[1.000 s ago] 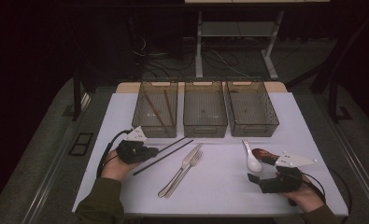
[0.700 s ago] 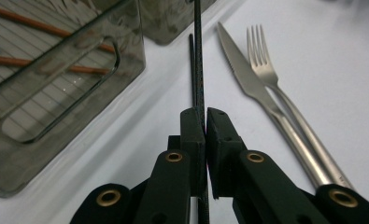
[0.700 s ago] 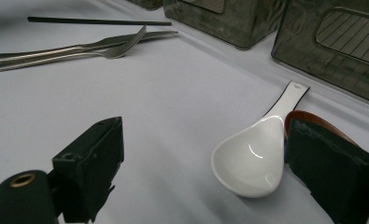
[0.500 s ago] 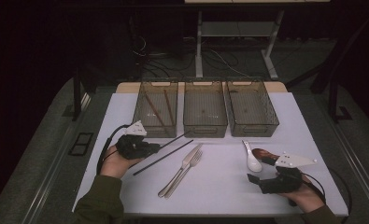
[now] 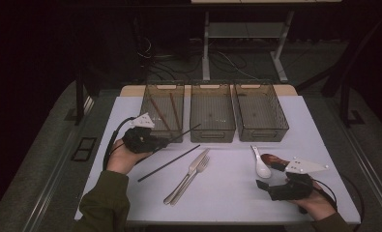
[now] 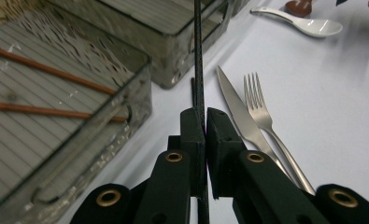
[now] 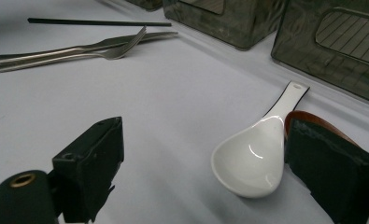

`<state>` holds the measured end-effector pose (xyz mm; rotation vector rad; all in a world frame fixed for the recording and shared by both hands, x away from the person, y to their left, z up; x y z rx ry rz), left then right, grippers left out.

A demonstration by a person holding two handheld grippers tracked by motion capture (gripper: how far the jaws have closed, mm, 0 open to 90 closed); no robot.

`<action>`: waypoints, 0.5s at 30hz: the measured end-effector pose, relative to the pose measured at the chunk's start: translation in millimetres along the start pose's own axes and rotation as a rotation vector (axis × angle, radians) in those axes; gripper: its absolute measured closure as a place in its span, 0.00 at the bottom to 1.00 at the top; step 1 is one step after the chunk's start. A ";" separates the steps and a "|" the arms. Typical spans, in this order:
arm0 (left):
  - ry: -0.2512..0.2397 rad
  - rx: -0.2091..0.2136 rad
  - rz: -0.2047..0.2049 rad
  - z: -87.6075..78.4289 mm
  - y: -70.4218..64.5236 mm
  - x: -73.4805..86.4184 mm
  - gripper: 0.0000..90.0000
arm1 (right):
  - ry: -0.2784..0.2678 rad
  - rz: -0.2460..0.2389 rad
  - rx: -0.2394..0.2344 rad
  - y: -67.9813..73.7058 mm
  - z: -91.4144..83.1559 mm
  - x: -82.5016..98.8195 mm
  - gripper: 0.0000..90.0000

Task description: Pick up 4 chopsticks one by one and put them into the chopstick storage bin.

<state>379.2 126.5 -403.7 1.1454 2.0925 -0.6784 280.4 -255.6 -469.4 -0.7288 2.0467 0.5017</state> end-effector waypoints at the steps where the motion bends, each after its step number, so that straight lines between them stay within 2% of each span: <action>1: 0.002 -0.003 0.003 -0.3 1.1 -2.8 0.95 | 0.000 0.001 -0.001 0.4 -0.3 -0.2 0.14; 8: -0.009 -0.033 0.005 -5.3 11.1 -24.5 0.95 | -0.006 -0.001 -0.004 1.6 -0.2 -0.8 0.14; 15: -0.009 -0.064 0.006 -5.7 28.3 -42.3 0.95 | -0.010 0.005 -0.006 1.5 -1.1 -1.4 0.14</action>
Point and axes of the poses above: each handheld gripper's, and its own axes: z roughly forward along the jaws, x roughly out of its underside, y roughly to its left, the point moved 6 cm from there along z, roughly forward along the jaws, and after that the axes turned 3 degrees about x, right-handed, at the moved point
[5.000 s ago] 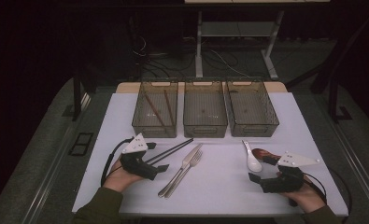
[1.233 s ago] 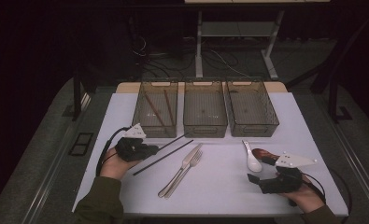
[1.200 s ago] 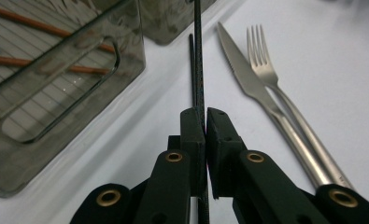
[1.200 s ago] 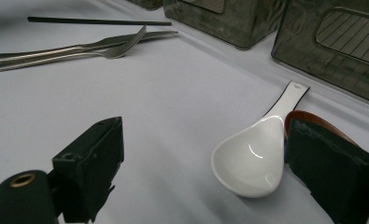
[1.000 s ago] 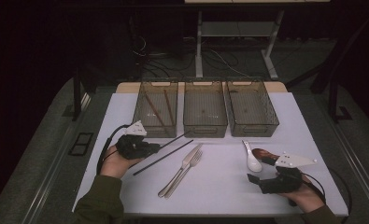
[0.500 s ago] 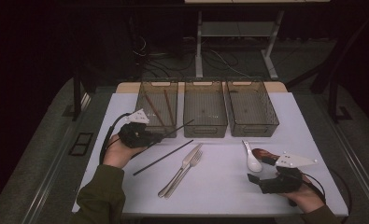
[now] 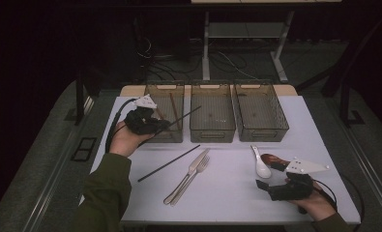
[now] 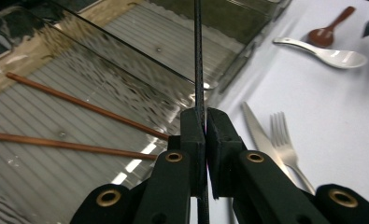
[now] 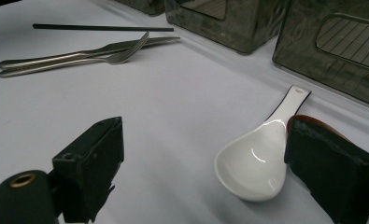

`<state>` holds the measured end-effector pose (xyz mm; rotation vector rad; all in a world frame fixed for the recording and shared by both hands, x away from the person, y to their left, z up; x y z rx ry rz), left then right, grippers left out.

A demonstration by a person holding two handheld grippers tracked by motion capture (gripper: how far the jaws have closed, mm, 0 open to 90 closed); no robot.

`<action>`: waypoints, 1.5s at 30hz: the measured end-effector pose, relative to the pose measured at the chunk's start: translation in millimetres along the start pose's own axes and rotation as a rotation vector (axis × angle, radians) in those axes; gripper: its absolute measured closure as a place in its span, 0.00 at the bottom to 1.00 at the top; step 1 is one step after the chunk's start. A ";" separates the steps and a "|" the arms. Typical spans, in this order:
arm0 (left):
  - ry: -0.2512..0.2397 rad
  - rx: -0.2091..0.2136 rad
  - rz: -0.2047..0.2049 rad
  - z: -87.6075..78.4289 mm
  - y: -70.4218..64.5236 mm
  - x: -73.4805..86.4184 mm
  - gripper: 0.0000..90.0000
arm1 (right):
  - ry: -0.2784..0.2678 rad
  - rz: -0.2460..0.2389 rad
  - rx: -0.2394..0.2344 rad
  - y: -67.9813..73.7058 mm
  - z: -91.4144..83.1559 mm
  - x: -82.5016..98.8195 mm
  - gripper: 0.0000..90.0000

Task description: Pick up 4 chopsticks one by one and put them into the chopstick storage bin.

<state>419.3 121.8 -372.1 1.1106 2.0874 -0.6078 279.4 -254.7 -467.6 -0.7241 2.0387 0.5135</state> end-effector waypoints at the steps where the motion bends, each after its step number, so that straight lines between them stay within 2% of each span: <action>1: -0.005 -0.002 -0.004 0.9 2.8 -1.8 0.95 | 0.000 0.000 0.001 0.1 -0.1 0.0 0.14; 5: 0.005 -0.032 -0.014 4.1 15.5 -6.7 0.95 | 0.000 0.000 0.002 0.1 -0.4 -0.2 0.14; 15: -0.010 -0.099 -0.061 13.4 49.7 -21.1 0.95 | 0.000 0.003 0.003 -1.1 -0.8 -0.1 0.14; 20: 0.000 -0.153 -0.087 20.8 67.7 -19.8 0.95 | -0.001 0.002 0.002 -1.0 -1.0 -0.1 0.14; 25: -0.022 -0.200 -0.132 26.2 83.3 -16.1 0.95 | -0.001 0.001 0.002 -1.5 -0.9 0.1 0.14; 27: -0.037 -0.216 -0.138 26.7 87.9 -15.8 0.95 | -0.001 0.001 0.000 -1.5 -1.0 0.1 0.14; 31: -0.048 -0.221 -0.171 30.2 93.2 -12.1 0.95 | -0.001 0.005 0.000 -1.7 -1.3 0.1 0.14; 36: -0.039 -0.213 -0.192 35.1 96.3 -7.9 0.95 | -0.001 0.002 -0.001 -2.1 -1.2 0.4 0.14; 39: -0.023 -0.233 -0.205 37.8 99.3 -3.9 0.93 | -0.002 0.002 -0.001 -1.6 -1.2 0.3 0.14; 41: -0.040 -0.231 -0.225 38.4 100.2 -3.1 0.79 | -0.002 0.003 -0.003 -1.6 -1.4 0.3 0.14; 45: -0.028 -0.241 -0.203 39.6 98.4 -2.3 0.69 | -0.002 0.003 -0.001 -2.4 -1.4 0.5 0.14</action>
Point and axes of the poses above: each handheld gripper's, and its own axes: z roughly forward along the jaws, x roughly out of its underside, y roughly to its left, the point moved 6 cm from there along z, roughly forward along the jaws, and after that the axes turned 3 degrees about x, right-handed, at the moved point
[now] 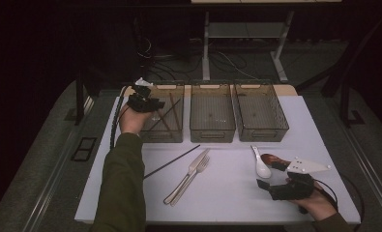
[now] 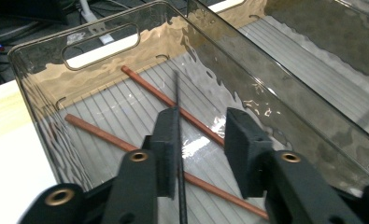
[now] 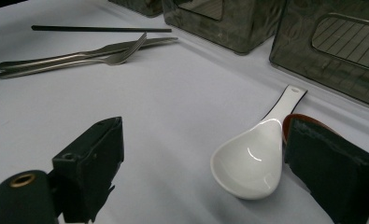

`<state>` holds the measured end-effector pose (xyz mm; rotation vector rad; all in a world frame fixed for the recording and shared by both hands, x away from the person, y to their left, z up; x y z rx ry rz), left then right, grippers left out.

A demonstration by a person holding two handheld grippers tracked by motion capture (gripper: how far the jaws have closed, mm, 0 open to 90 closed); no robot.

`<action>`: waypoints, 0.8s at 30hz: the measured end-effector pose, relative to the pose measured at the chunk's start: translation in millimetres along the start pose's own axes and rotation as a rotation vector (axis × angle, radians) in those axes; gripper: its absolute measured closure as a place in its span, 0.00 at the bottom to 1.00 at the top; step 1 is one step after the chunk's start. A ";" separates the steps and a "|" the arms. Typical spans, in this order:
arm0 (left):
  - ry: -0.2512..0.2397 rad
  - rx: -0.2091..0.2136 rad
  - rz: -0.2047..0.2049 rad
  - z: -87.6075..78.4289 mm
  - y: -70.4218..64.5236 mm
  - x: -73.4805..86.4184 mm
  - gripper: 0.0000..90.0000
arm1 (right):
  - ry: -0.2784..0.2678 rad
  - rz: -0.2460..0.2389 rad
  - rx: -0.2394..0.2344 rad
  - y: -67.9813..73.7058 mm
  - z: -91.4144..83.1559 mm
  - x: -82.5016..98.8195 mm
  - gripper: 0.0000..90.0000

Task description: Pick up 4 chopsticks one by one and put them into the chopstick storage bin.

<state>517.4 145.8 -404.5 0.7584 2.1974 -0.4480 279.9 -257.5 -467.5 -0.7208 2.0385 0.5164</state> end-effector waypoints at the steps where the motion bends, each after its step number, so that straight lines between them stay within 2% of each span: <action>1: -0.002 0.005 0.008 0.0 -0.9 -0.4 0.68 | 0.000 0.001 0.000 0.1 -0.2 0.0 0.14; 7: -0.004 0.036 0.041 -1.7 -11.4 -3.5 0.60 | 0.000 0.002 0.006 -0.8 -0.2 -0.1 0.14; 12: -0.017 0.087 0.057 -4.9 -22.5 -4.3 0.53 | 0.000 0.002 0.009 -1.0 0.1 0.1 0.14; 15: -0.009 0.110 0.068 -8.2 -29.2 -4.3 0.49 | -0.002 0.002 0.011 -0.9 0.2 0.0 0.14; 24: -0.058 0.170 0.110 -25.4 -52.8 -7.5 0.43 | 0.000 0.010 0.013 -1.3 -0.7 0.1 0.14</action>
Point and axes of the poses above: each handheld gripper's, and its own axes: z roughly forward along the jaws, x roughly out of its underside, y roughly to its left, the point moved 6 cm from there along z, roughly forward along the jaws, and after that the axes turned 3 degrees about x, right-handed, at the moved point
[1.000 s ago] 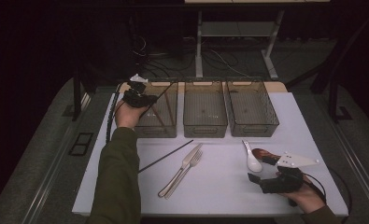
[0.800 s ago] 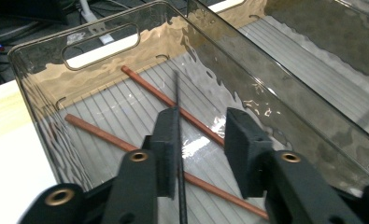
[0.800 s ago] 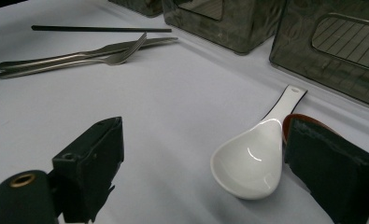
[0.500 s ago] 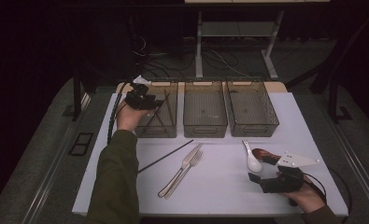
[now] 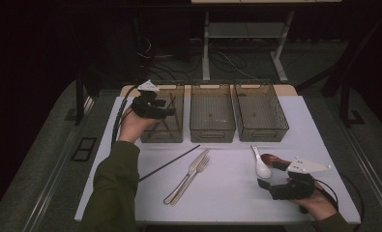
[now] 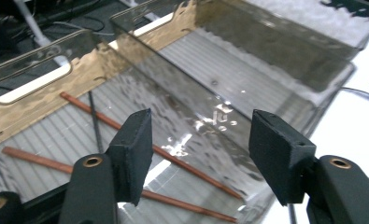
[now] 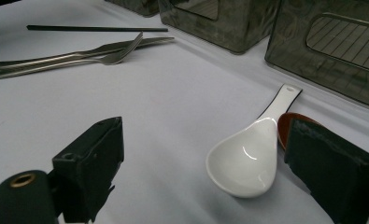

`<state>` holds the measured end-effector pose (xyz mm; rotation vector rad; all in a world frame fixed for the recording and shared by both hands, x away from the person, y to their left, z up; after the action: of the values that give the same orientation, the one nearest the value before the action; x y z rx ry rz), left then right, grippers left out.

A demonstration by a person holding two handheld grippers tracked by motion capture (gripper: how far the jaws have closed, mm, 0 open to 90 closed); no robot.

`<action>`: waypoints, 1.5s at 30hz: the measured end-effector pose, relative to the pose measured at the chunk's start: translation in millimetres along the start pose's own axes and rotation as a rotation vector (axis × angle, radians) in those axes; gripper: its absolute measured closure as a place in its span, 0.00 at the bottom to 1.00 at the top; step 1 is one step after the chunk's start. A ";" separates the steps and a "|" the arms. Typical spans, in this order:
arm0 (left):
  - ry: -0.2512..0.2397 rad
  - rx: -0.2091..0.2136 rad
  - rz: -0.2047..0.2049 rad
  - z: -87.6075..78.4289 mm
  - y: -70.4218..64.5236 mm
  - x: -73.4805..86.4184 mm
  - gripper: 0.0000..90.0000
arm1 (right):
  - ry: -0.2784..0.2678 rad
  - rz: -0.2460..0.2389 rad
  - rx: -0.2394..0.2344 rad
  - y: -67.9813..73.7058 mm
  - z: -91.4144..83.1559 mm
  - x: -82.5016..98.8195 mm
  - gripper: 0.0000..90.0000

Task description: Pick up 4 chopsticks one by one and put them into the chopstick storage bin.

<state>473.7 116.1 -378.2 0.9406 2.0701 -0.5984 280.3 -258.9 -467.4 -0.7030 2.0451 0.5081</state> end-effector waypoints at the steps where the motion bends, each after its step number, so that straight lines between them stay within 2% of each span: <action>1: 0.004 0.006 0.010 -1.6 -2.7 -0.2 0.41 | -0.001 0.001 -0.002 0.1 -0.2 -0.1 0.14; 5: 0.002 0.017 0.040 -7.3 -14.2 0.2 0.39 | -0.001 -0.001 0.000 -0.2 -0.2 0.0 0.14; 9: -0.013 0.049 0.041 -12.6 -25.0 3.7 0.36 | -0.003 -0.001 0.002 -0.6 -0.3 0.0 0.14; 13: -0.005 0.043 0.065 -17.8 -32.4 13.2 0.34 | -0.002 -0.003 0.002 -0.6 -0.7 0.1 0.14; 25: -0.014 0.061 0.066 -32.7 -49.1 43.6 0.31 | 0.001 -0.001 0.004 -2.4 -0.4 0.8 0.14; 29: -0.022 0.061 0.060 -32.8 -53.4 53.7 0.30 | 0.000 0.001 0.006 -3.2 -0.8 0.8 0.14; 40: 0.003 0.081 0.100 -25.6 -74.4 79.1 0.29 | 0.008 -0.021 0.008 -1.8 0.5 1.7 0.14; 45: 0.014 0.097 0.103 -20.8 -82.7 89.8 0.29 | 0.006 -0.023 0.000 -0.6 0.3 1.5 0.14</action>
<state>361.0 116.5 -429.6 1.1029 2.0065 -0.6436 280.2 -259.6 -468.8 -0.7285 2.0402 0.4936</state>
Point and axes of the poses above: each handheld gripper's, and its own axes: z roughly forward along the jaws, x roughly out of its underside, y roughly to its left, the point moved 6 cm from there along z, roughly forward along the jaws, and after that the axes turned 3 degrees about x, right-handed, at the moved point
